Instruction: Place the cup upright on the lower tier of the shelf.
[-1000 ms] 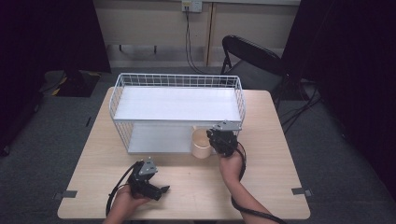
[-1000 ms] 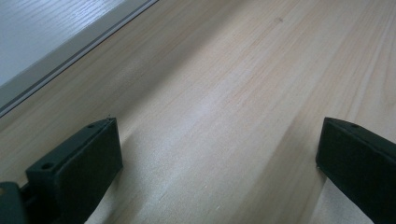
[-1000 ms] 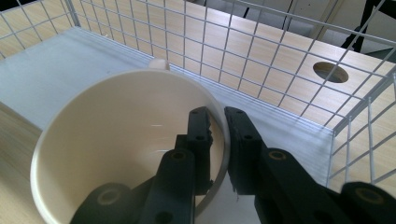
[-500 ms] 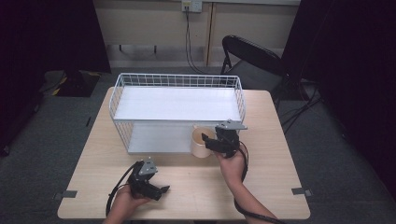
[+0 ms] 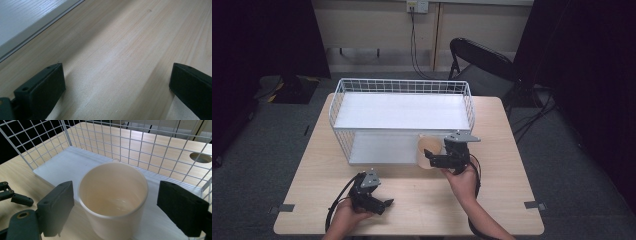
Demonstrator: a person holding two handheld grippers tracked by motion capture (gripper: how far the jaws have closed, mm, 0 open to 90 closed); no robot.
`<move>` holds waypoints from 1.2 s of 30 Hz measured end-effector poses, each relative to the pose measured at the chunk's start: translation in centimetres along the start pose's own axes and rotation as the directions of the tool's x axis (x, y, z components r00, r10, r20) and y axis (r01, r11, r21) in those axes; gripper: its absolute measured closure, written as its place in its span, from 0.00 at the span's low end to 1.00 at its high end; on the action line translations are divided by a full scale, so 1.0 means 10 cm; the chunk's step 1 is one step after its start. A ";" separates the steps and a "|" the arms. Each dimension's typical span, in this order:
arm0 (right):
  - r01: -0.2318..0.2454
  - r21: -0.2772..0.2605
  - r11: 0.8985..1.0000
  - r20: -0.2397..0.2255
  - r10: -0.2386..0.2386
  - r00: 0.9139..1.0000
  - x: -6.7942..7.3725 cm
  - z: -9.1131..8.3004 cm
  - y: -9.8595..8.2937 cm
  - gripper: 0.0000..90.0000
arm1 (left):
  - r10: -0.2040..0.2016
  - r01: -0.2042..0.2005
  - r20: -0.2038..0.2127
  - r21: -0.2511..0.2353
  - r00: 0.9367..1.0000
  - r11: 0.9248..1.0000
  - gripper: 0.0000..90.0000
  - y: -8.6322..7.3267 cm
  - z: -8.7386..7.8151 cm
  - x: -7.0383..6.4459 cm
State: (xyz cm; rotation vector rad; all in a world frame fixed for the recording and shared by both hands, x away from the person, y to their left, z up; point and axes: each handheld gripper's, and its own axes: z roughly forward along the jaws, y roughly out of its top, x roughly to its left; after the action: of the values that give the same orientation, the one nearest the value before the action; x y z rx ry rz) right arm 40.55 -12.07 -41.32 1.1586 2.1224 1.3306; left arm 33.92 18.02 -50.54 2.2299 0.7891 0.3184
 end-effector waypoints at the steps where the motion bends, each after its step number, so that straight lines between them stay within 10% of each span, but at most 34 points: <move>1: 0.001 0.003 1.000 0.000 -0.001 1.000 0.00 -0.01 0.00 0.15 | 0.000 0.000 0.000 0.000 1.000 1.000 0.00 0.00 0.00 0.00; 36: 0.058 0.082 0.995 0.021 -0.060 0.998 0.04 0.09 -0.23 0.15 | 0.001 -0.001 0.000 0.000 1.000 1.000 0.00 0.00 0.00 0.00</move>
State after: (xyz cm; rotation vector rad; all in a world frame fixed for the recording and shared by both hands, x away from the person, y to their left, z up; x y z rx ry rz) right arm 39.94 -11.75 -43.68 1.1285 2.1946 1.2094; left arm 33.92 18.03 -50.54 2.2305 0.7886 0.3189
